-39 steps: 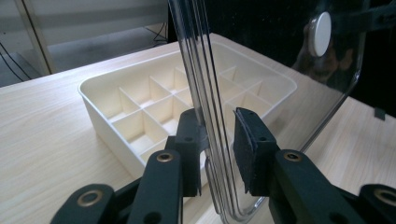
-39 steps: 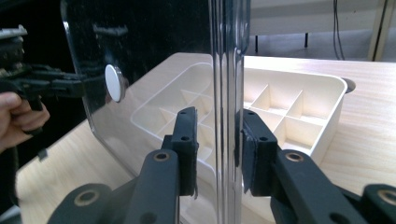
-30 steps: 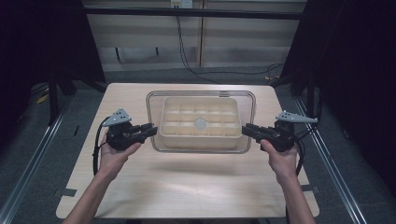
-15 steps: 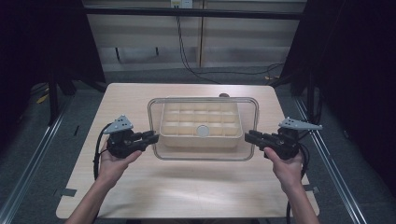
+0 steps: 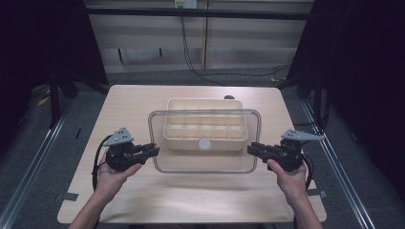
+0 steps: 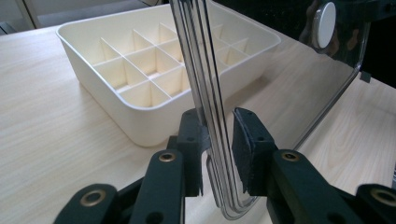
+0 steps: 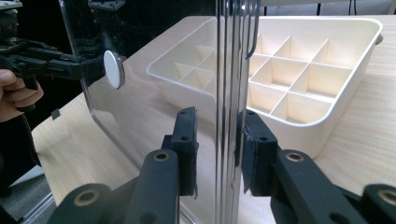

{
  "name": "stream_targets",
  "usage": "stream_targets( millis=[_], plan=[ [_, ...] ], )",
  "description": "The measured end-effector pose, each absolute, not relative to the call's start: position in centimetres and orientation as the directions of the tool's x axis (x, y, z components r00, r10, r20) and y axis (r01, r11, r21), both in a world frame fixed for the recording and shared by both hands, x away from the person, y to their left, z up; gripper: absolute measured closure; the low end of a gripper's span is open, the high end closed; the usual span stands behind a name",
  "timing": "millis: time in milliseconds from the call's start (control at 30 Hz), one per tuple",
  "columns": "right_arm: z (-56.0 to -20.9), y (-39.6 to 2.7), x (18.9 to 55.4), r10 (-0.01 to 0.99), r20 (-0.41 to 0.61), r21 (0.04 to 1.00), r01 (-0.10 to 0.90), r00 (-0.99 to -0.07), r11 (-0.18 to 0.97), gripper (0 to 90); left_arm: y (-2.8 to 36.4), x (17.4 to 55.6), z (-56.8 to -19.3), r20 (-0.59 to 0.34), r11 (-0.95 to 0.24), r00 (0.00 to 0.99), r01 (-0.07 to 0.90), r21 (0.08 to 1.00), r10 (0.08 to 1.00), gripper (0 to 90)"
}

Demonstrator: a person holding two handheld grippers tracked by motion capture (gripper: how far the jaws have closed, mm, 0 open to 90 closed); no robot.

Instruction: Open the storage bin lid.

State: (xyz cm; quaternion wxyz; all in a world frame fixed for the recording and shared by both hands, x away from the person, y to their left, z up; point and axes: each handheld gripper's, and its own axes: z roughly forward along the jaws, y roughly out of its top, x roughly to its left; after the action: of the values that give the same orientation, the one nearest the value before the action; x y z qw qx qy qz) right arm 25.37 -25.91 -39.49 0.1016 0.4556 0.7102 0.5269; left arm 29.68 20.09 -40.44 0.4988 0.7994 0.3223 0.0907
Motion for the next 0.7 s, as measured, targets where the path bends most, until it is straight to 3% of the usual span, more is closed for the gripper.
stream_targets(
  millis=[700],
  plan=[
    [-41.2,-25.5,23.0,0.768,0.329,0.813,0.578,-0.550,0.066,69.0,20.2,27.7,-41.3,-0.177,-0.343,0.778,0.453,0.823,0.602,74.0]
  ],
)
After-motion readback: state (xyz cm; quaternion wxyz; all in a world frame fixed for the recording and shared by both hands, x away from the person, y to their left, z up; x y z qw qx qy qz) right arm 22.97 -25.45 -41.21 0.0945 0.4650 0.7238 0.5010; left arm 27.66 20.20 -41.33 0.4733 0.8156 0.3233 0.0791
